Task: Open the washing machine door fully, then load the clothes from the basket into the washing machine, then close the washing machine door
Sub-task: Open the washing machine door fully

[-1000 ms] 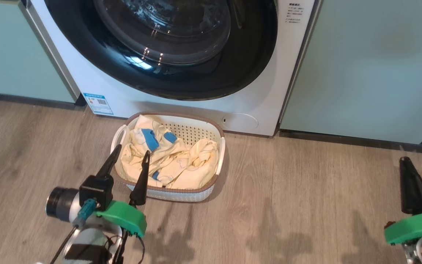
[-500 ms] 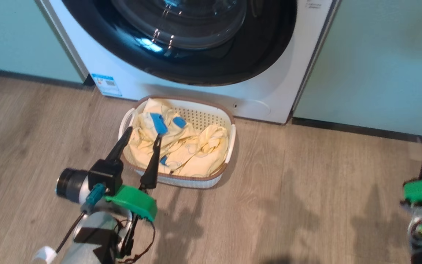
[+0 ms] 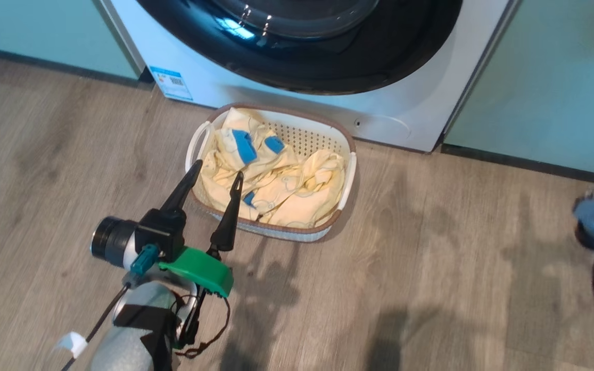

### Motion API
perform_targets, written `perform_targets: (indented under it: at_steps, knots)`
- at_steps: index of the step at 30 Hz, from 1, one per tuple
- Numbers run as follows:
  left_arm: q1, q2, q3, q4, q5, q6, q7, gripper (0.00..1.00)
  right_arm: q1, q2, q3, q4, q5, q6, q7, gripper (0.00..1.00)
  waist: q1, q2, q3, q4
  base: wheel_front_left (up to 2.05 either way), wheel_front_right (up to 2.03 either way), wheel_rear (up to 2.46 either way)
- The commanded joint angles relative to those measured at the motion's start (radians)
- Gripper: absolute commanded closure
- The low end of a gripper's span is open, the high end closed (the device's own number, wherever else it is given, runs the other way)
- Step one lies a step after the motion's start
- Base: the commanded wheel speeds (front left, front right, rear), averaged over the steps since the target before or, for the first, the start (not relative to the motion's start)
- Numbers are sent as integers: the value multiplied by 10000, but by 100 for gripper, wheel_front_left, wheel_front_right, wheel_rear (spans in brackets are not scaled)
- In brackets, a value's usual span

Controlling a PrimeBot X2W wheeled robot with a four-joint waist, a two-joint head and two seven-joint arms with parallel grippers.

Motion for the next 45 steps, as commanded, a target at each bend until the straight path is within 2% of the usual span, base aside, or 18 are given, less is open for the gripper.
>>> perform_targets:
  at_steps: [1,8,17,32,45]
  knots:
    - [-484,96,351,-378,43,-14,-63,0,-652,-99,107,-282,463,-27,436,100,-1,0,128,92,0,0,0]
    - [-678,40,318,-489,43,-44,-63,0,-1877,-279,2,594,1997,-27,2596,100,-1,0,598,288,0,0,0]
    - [-1028,-38,227,-535,44,-97,-63,0,-3576,-735,375,1747,2364,-27,4091,100,-1,0,1170,473,0,0,0]
    - [-1498,-192,-102,-604,-95,-110,-63,0,-6788,-890,1058,3372,1773,-27,4225,100,-1,0,1897,995,0,0,0]
    - [-1624,-246,-387,-687,-339,2,-63,0,-8525,-1002,1478,4895,1008,-27,3820,100,-1,0,2270,1521,0,0,0]
